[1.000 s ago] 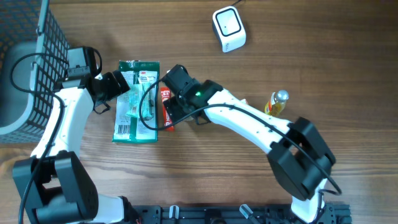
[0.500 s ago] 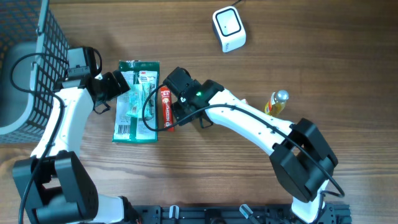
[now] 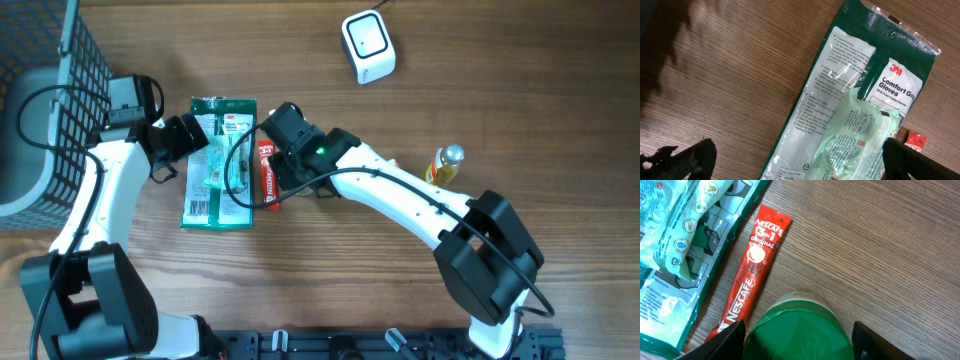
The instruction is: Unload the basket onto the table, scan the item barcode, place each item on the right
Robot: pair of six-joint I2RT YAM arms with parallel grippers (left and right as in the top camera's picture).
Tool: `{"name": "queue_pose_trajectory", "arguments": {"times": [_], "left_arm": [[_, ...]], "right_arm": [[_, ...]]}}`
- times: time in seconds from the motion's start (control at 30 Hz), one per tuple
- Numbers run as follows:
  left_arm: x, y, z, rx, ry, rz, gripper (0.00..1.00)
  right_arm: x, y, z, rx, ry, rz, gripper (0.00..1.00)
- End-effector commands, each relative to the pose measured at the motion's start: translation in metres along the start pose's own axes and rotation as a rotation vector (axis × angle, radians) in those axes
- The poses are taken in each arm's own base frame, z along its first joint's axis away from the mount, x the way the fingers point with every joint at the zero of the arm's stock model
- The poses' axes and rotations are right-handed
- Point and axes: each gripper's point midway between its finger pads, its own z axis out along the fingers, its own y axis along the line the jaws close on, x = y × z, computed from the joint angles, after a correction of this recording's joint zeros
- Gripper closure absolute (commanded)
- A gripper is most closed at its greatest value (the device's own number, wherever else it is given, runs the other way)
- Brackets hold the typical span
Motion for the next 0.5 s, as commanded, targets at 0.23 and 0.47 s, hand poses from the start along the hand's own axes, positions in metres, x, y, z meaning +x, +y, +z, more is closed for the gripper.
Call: {"name": "queue_pose_trajectory", "arguments": {"times": [0.23, 0.47], "left_arm": [[-0.007, -0.003, -0.009, 0.018, -0.028, -0.009, 0.0], [-0.007, -0.003, -0.009, 0.018, -0.028, -0.009, 0.0]], "right_arm": [[0.021, -0.028, -0.008, 0.075, 0.095, 0.072, 0.39], [0.049, -0.037, -0.018, 0.089, 0.221, 0.09, 0.3]]}}
